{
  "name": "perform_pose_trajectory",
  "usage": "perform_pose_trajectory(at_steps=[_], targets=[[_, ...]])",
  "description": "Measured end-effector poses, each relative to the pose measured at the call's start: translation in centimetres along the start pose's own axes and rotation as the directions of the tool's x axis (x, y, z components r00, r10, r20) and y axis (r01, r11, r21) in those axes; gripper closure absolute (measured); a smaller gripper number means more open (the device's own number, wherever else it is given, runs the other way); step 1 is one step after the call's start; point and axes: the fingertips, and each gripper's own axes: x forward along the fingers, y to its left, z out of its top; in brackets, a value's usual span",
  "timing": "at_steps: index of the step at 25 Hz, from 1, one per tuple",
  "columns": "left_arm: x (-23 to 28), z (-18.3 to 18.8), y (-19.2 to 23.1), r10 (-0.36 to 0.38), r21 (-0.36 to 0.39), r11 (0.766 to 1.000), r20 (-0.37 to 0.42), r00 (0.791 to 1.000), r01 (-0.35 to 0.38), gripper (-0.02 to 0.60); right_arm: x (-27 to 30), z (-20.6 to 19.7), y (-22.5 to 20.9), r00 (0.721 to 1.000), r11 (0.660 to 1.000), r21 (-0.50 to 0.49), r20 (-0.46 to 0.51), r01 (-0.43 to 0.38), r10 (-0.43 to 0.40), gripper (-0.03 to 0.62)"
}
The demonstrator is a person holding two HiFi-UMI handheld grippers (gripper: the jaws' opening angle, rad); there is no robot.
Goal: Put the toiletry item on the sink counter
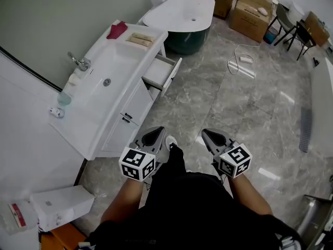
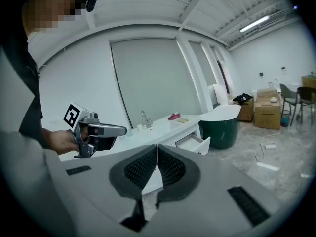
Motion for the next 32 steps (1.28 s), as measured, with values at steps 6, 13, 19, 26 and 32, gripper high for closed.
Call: perform_pose_trajectory(at_steps=[6,13,19,26,32], targets=[[2.7,1.9,5.8,0.031,-0.029,0.999,-0.017,0.999,-0.032,0.577,6.0,2.7,-2.2,0.999,0.999,-0.018,-0.030,-0.031,0.031,0.592],[6.2,6.2,13.0,0.058,-0.026,0.998,0.006,0.998,-0.058,0.577,13.2,6.7,-5.4,0.998,0.999,-0.037,-0.045,-0.038,0.036,0.592],[7.8,8.5,19.4,0.087,-0.039,0.996,0.028,0.996,-0.086,0.577,19.5,9.3,-6.9,0.996,0.996,-0.072,-0.071,-0.049,0.044,0.591],[9.2,10.5,25.2,0.103,-0.050,0.994,0.063,0.993,-0.100,0.577,24.5,11.1,-8.3,0.995,0.995,-0.093,-0.092,-0.044,0.035,0.592],[9.5,11.1,28.1,0.120,-0.066,0.991,0.057,0.991,-0.116,0.577,27.6,12.4,-8.8,0.993,0.993,-0.098,-0.103,-0.062,0.052,0.592]])
